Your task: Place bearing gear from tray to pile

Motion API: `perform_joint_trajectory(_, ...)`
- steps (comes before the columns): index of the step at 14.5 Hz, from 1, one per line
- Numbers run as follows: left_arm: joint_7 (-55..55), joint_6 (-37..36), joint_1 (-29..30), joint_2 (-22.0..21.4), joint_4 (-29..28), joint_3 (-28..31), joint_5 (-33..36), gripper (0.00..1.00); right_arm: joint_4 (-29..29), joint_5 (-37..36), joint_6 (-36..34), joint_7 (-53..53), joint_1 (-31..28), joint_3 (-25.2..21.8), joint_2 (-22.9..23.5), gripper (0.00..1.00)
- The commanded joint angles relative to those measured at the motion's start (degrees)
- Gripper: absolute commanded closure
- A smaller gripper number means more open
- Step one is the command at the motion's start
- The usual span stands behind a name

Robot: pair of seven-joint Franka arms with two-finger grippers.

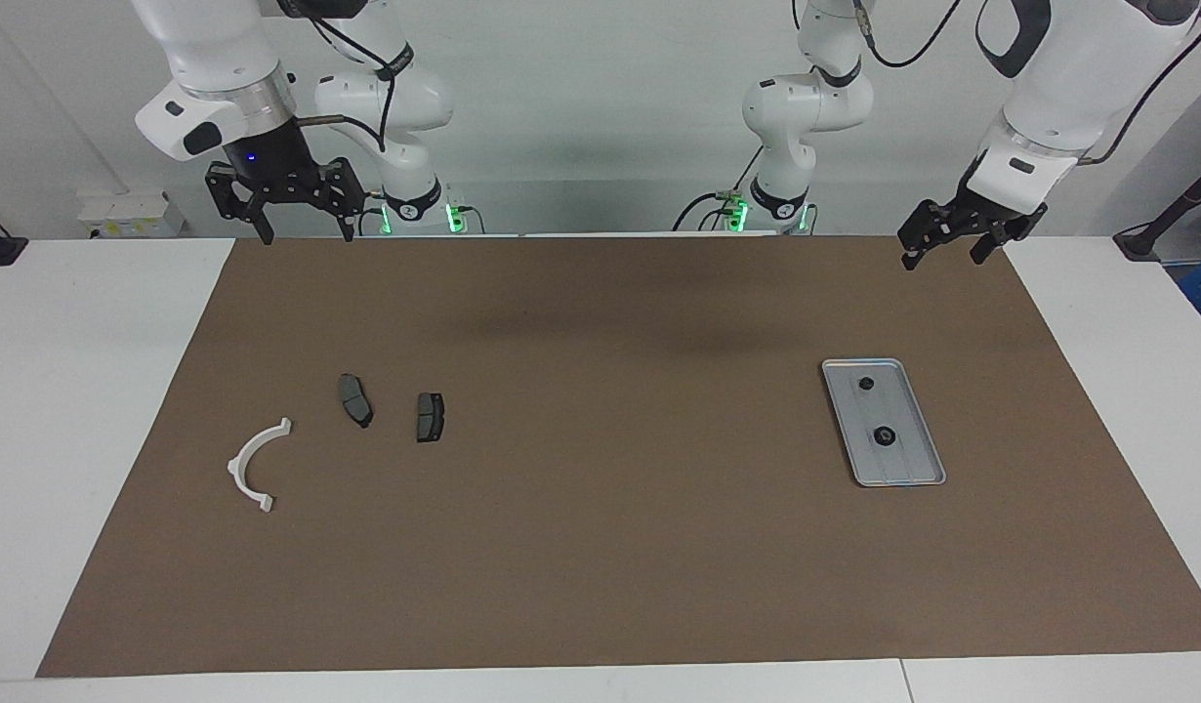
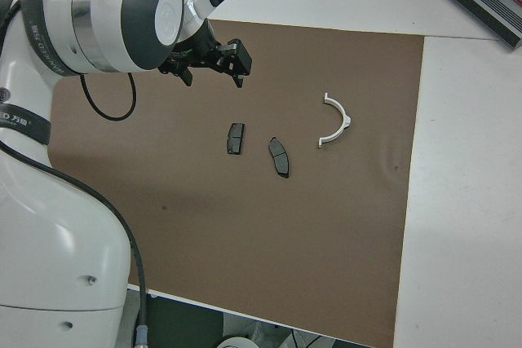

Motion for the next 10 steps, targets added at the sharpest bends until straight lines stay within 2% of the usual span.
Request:
perform_joint_trajectory(1,0.3,0.1,-0.1,-0.2,0.4,0.4,-0.6,0.00,-0.1,0.9,0.5,-1.3,-0.1,-0.2,-0.4,0.00)
perform_joint_trajectory(6,-0.2,-0.4,-0.4,-0.4,0.0,-1.2,-0.5,0.00,-0.1,0.9,0.5,-1.3,-0.1,-0.2,-0.4,0.00)
perform_joint_trajectory(9,0.2,3.8,0.3,-1.5,-1.4,-0.3,-0.5,0.00,-0.1,0.9,0.4,-1.3,-0.1,-0.2,-0.4,0.00)
perform_joint_trajectory(10,0.3,5.4,0.4,-1.9,-3.6,-0.1,-0.5,0.00,-0.1,0.9,0.4,-1.3,-0.1,-0.2,-0.4,0.00)
